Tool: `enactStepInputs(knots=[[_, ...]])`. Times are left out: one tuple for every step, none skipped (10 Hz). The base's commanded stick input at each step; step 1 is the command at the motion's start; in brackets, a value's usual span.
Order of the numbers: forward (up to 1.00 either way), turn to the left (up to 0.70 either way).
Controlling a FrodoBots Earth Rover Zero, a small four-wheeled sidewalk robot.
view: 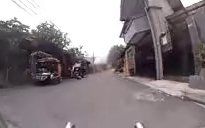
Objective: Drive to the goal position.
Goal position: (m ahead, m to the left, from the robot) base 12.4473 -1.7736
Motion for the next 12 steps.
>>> enactStepInputs(knots=[[0.7, 0.0], [0.7, 0.0], [0.7, 0.0], [0.7, 0.0], [0.7, 0.0], [0.7, 0.0], [0.7, 0.0], [0.7, 0.0], [0.7, -0.09], [0.7, -0.14], [0.7, -0.14], [0.7, -0.14]])
